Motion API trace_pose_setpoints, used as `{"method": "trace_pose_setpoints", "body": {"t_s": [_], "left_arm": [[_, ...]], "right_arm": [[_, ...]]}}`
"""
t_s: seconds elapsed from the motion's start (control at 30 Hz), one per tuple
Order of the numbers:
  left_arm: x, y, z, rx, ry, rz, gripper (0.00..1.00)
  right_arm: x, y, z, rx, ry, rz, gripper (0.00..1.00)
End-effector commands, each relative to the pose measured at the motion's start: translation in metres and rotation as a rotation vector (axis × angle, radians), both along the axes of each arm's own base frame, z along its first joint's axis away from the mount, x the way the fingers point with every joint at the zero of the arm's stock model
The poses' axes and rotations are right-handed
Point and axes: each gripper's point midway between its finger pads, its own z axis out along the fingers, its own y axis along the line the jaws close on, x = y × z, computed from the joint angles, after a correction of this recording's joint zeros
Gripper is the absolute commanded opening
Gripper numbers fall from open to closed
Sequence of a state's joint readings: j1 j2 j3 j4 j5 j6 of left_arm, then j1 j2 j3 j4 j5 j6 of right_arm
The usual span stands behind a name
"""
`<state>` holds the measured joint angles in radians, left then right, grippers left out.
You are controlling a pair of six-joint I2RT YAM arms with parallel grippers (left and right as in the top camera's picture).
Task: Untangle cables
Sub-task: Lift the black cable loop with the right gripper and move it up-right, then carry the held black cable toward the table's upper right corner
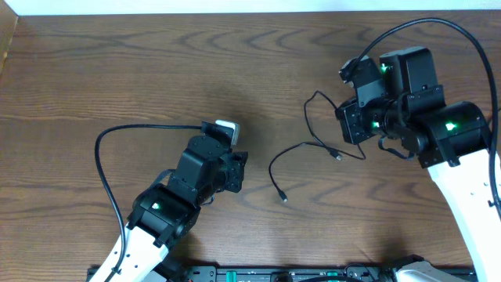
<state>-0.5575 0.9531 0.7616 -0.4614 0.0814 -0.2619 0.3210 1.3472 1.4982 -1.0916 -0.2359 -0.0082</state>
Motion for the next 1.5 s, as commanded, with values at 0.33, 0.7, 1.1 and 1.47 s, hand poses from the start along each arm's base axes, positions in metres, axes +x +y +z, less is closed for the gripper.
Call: {"method": "trace_pose_setpoints", "body": {"t_s": [0.33, 0.7, 1.1, 1.47], "left_arm": [[-0.002, -0.003, 0.0, -0.038, 0.026, 0.019, 0.39], [-0.008, -0.011, -0.001, -0.004, 0.01, -0.014, 0.38], [0.012, 0.026, 0.003, 0.153, -0.097, 0.159, 0.41], [-0.004, 0.042, -0.017, 0.24, -0.008, 0.167, 0.42]], "right_arm": [[0.018, -0.052, 0.035, -0.224, -0.152, -0.178, 0.01], [0.018, -0.069, 0.031, -0.247, -0.125, -0.312, 0.01], [0.021, -0.112, 0.039, -0.327, -0.164, -0.612, 0.01], [0.016, -0.134, 0.038, -0.329, -0.149, -0.763, 0.01]]}}
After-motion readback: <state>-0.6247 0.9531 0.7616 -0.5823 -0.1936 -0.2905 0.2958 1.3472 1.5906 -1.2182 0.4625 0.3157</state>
